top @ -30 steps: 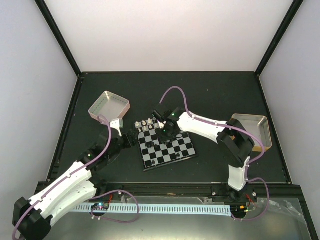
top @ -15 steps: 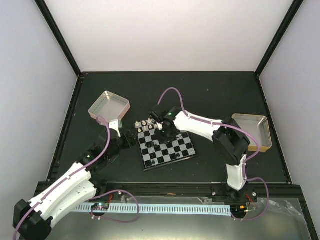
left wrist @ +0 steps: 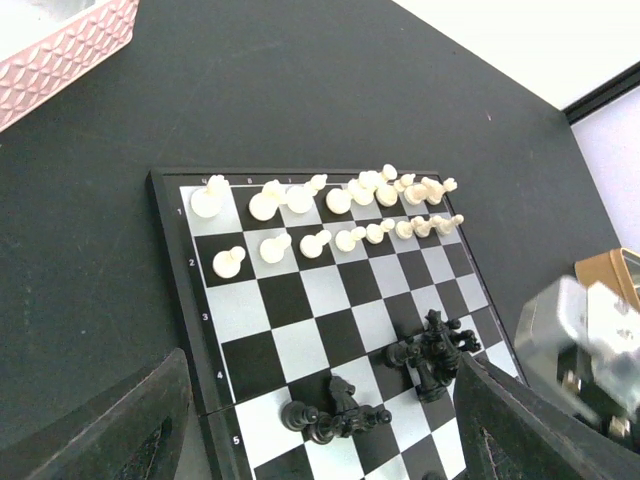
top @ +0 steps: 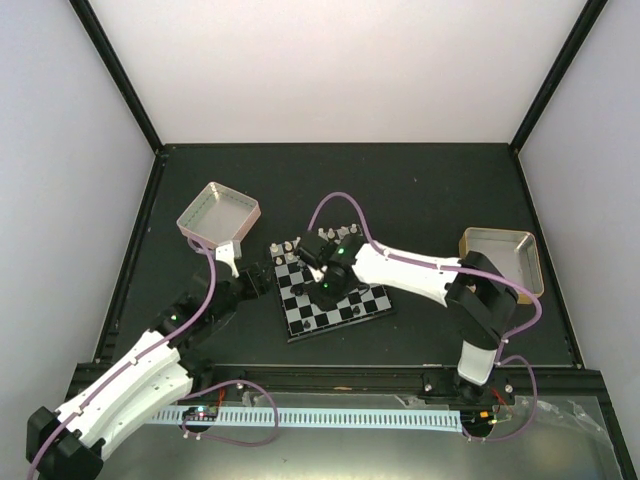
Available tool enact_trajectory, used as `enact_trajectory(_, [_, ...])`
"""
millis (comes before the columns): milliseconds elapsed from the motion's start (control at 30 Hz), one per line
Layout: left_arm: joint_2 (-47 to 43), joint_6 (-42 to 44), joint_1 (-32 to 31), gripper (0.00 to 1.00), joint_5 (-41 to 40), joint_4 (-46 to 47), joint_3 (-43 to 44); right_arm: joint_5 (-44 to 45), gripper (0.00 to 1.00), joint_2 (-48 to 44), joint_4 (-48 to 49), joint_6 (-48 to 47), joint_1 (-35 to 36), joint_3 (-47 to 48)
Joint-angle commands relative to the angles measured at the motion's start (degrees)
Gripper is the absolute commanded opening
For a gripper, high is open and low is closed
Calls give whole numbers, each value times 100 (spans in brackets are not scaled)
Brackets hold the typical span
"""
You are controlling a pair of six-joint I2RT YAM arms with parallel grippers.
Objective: Set up the chess pieces on the board
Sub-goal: Place the chess piece on the chessboard.
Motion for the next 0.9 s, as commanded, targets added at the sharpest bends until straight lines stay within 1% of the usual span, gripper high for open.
enact_trajectory(0, [-99,-143,51,74,6,-52,-38,-83,2,-32,-6,159,316,-183])
enact_trajectory(300, [-143,-221,64,74,-73,-139,-48,-126,2,231,132,263,573,-209])
enact_trajectory(567, [-162,-243,72,74,-75,-160,-79,50,7,330,52,261,595,-187])
enact_trajectory(633, [-144,-234,82,74,-68,-143,-103,44,12,320,23,245,608,-166])
enact_trajectory(767, [-81,-183,87,74,-19,-115,-132,8,28,144,83,312,605,-159])
enact_trajectory(867, [-19,-156,89,75,37,-113,-151,136,35,-54,112,410,605,-113])
